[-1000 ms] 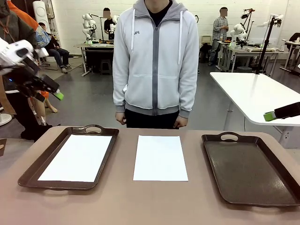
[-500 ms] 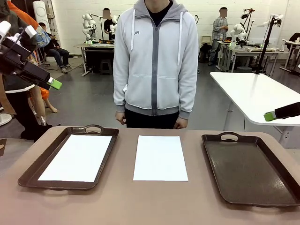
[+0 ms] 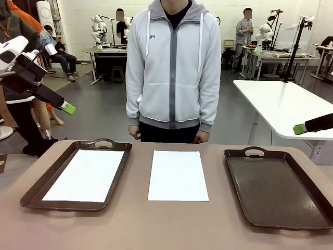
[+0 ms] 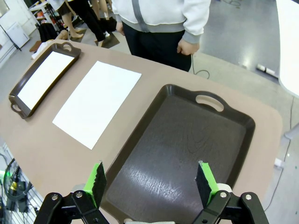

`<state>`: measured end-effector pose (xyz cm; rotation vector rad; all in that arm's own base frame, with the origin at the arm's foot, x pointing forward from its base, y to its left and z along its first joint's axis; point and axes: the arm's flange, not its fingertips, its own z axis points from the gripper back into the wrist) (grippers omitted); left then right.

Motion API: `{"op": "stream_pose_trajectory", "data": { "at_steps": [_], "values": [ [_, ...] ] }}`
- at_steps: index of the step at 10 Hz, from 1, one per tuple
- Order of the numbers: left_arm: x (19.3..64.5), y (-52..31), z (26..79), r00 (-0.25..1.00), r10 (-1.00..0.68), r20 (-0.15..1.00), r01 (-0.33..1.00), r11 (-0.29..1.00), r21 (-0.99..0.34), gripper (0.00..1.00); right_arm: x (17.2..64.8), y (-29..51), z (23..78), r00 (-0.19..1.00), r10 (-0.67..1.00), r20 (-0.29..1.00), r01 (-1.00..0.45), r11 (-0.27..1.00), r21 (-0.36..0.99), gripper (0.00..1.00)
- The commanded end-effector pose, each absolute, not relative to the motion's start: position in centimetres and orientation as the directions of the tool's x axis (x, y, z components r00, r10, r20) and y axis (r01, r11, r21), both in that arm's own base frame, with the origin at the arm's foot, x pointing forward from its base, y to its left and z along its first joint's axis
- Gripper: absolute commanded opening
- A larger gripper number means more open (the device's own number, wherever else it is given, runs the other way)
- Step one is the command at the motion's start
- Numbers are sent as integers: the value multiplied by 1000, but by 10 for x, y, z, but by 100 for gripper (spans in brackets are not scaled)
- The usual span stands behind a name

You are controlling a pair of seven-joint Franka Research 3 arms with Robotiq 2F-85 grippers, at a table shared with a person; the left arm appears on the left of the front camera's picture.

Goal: Sort the A4 documents.
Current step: Receive the A4 Paper.

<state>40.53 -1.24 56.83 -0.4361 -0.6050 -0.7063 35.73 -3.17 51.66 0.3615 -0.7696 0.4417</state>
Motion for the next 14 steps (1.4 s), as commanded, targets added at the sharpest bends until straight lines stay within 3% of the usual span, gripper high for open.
{"op": "stream_pose_trajectory", "data": {
  "at_steps": [1, 7, 14],
  "values": [
    [405, -7, 564, 592, -456, 664, 707, 690, -157, 100, 359, -32, 514, 636, 241, 733, -513, 842, 168, 100],
    [412, 0, 564, 617, -428, 661, 703, 676, -219, 100, 359, -32, 514, 636, 241, 733, -513, 842, 168, 100],
    [407, -2, 566, 618, -444, 649, 693, 698, -182, 100, 359, -32, 514, 636, 241, 733, -513, 842, 168, 100]
  ]
}}
